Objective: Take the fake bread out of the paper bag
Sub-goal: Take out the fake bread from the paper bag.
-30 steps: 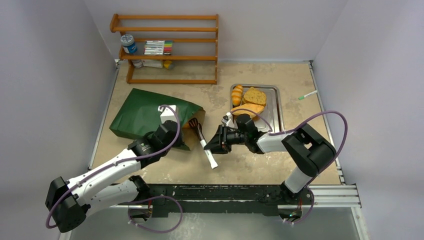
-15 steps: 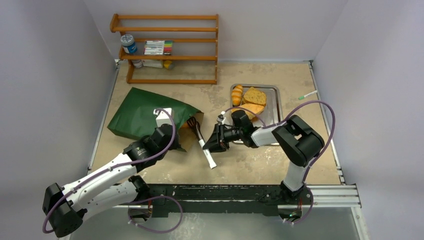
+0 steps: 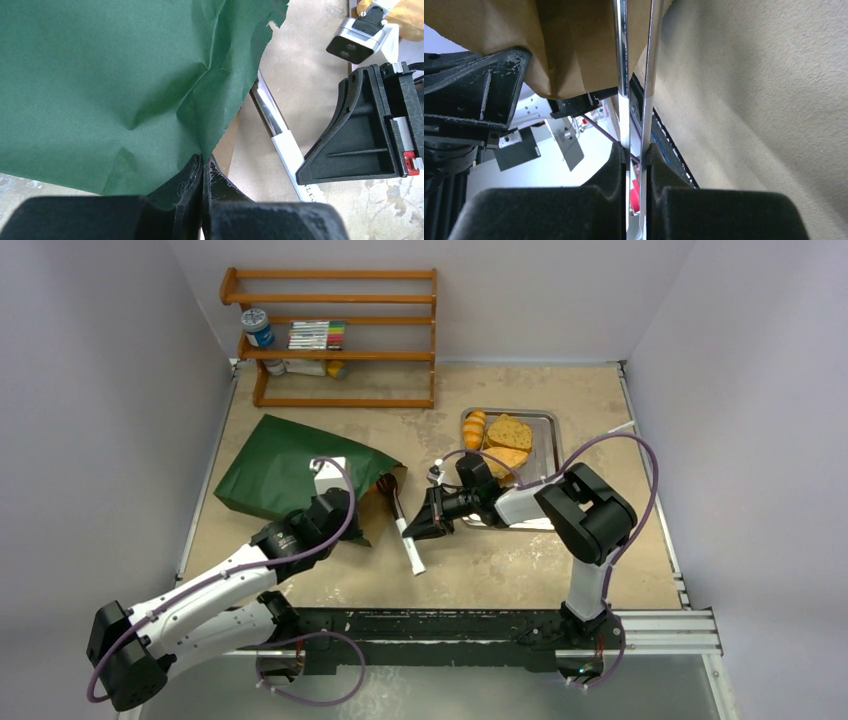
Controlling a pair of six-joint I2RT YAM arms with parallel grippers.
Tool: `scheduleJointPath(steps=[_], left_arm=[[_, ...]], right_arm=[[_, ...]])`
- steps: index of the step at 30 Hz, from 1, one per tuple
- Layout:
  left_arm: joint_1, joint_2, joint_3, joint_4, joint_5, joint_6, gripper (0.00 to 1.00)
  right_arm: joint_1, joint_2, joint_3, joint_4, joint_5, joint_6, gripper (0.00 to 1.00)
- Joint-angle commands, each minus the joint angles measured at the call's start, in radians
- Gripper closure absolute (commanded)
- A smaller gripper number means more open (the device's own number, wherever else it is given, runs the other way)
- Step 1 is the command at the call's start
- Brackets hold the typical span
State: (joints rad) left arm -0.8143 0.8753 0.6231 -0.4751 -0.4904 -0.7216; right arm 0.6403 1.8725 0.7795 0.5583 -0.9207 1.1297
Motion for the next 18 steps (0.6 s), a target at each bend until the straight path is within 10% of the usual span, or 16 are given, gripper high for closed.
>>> scheduleJointPath(steps=[1,18], left_arm=[[-0.004,0.005,0.018,0.036,-0.052,-0.021,1.0],[0.014,0.305,0.325,-0.017,-0.195,-0.092,1.0]], right_arm=[[-0.006,-0.04,0.008,0.003,-0.031,-0.005,1.0],[-0.019,-0.376,-0.08,-0.06,0.143,0.05,1.0]])
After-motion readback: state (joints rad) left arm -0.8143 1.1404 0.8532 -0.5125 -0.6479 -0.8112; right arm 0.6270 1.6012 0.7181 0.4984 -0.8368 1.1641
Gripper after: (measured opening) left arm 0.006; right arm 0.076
